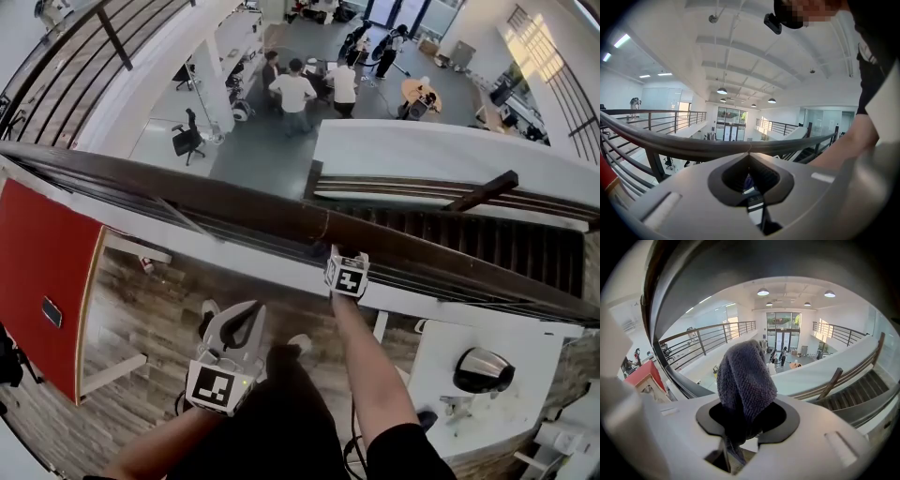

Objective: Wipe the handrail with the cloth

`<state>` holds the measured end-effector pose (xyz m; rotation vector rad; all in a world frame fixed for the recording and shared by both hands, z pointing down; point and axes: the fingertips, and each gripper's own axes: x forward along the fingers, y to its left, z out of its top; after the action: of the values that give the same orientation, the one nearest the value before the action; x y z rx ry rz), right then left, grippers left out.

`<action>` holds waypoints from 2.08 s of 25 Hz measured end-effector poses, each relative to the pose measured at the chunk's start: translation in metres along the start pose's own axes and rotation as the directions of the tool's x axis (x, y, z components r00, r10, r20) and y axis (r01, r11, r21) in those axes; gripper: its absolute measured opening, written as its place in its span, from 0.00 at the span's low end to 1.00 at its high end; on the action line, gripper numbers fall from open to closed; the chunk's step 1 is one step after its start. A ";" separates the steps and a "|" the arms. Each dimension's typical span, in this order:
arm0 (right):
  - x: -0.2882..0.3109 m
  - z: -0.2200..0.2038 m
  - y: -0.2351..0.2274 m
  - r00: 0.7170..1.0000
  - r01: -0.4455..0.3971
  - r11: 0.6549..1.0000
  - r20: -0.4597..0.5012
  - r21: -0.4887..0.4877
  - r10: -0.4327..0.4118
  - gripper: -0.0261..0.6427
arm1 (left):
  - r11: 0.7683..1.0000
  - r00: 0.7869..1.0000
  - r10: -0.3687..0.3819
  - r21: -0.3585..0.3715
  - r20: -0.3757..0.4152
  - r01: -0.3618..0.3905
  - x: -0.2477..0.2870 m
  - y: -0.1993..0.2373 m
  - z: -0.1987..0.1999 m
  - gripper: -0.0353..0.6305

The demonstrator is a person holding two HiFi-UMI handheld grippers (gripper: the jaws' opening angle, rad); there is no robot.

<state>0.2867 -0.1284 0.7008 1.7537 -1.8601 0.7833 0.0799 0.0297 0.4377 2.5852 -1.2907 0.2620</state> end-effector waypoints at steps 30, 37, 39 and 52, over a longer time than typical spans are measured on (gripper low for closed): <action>-0.037 -0.012 0.032 0.991 -0.080 0.994 0.113 0.079 0.071 0.23 | 0.999 0.999 -0.018 0.036 -0.045 0.020 -0.005 -0.001 -0.014 0.05; -0.028 -0.028 0.145 0.972 -0.229 0.971 0.072 0.071 0.224 0.23 | 1.000 0.999 -0.010 0.023 -0.053 0.012 -0.013 0.041 -0.011 0.05; -0.019 -0.028 0.171 0.967 -0.252 0.965 0.053 0.068 0.249 0.23 | 1.000 0.999 -0.010 0.016 -0.037 0.011 -0.016 0.055 -0.006 0.05; 0.066 -0.062 0.315 0.958 -0.253 0.967 -0.132 0.023 0.254 0.23 | 0.996 0.996 0.074 -0.039 -0.052 -0.076 -0.064 0.202 -0.021 0.05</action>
<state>-0.0350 -0.1275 0.7624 1.4426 -2.0149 0.9774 -0.1212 -0.0324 0.4676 2.4834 -1.3627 0.3094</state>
